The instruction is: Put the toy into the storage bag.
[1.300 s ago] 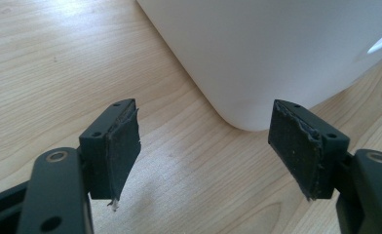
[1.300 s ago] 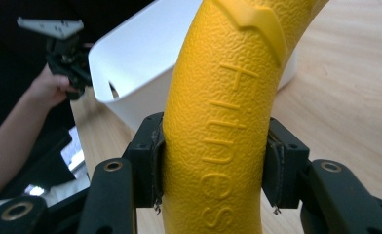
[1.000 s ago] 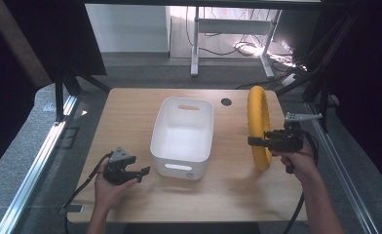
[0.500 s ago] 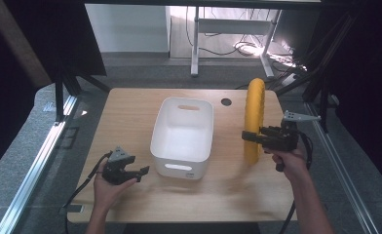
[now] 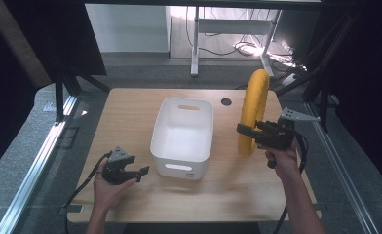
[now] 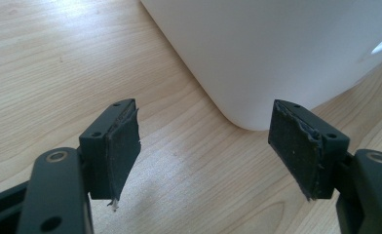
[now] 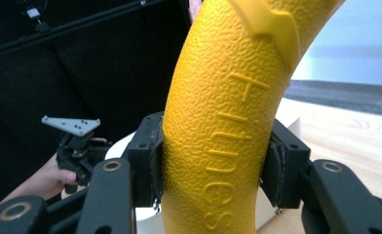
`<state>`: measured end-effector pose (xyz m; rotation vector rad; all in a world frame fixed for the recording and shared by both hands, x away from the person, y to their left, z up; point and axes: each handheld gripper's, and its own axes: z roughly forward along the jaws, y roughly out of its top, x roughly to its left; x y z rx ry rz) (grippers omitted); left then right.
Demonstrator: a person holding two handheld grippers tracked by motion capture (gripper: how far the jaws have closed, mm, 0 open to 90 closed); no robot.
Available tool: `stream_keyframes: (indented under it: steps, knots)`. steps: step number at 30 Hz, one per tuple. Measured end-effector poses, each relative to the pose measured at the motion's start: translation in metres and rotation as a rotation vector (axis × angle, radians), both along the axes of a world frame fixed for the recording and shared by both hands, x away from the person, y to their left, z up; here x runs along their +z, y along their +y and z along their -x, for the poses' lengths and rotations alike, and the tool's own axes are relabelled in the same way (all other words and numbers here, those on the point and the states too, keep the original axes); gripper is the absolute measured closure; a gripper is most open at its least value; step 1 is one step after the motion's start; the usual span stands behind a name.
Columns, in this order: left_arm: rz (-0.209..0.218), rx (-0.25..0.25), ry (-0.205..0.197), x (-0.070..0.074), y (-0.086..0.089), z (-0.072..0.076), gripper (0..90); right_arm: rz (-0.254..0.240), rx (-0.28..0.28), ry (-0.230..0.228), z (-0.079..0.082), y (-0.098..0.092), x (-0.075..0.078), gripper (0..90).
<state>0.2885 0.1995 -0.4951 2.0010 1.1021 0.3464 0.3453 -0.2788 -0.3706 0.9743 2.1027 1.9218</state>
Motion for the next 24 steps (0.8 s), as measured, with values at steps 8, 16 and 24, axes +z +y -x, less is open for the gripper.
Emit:
stream_keyframes:
  steps: [8,16,24]
  knots:
    - [0.001,-0.003,0.004,-0.001,-0.001,-0.001,27.5,-0.023,-0.039,-0.071,0.007,0.011,0.011,48.7]
    - [0.001,-0.002,0.003,0.000,0.000,0.000,27.5,-0.040,-0.055,-0.100,0.006,0.024,0.017,48.7]
    - [-0.001,-0.001,0.009,-0.002,0.000,-0.001,27.5,-0.058,-0.105,-0.141,0.007,0.039,0.023,48.5]
